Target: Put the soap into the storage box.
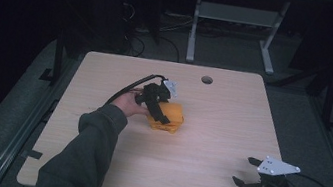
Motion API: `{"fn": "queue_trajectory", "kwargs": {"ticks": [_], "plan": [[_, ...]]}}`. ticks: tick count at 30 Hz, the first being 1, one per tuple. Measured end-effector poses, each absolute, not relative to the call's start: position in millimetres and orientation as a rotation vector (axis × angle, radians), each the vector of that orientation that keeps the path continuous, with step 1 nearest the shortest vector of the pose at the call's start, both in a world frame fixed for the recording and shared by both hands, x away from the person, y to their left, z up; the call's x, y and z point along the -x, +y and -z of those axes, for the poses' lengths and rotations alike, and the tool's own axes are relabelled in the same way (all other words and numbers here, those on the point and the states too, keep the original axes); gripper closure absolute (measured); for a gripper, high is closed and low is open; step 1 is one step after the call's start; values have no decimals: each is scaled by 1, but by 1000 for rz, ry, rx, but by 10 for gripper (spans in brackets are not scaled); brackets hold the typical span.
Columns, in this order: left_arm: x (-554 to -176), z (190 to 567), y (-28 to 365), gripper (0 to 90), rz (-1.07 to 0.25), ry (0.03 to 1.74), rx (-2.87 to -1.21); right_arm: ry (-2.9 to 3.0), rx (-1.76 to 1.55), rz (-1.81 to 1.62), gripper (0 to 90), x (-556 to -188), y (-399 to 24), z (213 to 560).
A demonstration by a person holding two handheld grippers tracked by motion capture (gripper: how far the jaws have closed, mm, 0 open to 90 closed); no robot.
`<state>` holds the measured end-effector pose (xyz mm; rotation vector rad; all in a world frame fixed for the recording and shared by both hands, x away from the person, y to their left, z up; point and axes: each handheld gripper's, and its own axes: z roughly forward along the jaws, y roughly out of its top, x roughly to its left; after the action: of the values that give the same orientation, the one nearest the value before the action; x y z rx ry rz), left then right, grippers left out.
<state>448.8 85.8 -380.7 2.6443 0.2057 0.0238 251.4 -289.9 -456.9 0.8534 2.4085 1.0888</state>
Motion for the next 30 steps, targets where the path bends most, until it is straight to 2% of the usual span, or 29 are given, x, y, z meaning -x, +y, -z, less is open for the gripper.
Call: {"fn": "queue_trajectory", "kwargs": {"ticks": [30], "plan": [[-447, 392, 87, 197, -38, 202, -2676, 2415, -846, -1093, 139, -251, -289, 456]]}}
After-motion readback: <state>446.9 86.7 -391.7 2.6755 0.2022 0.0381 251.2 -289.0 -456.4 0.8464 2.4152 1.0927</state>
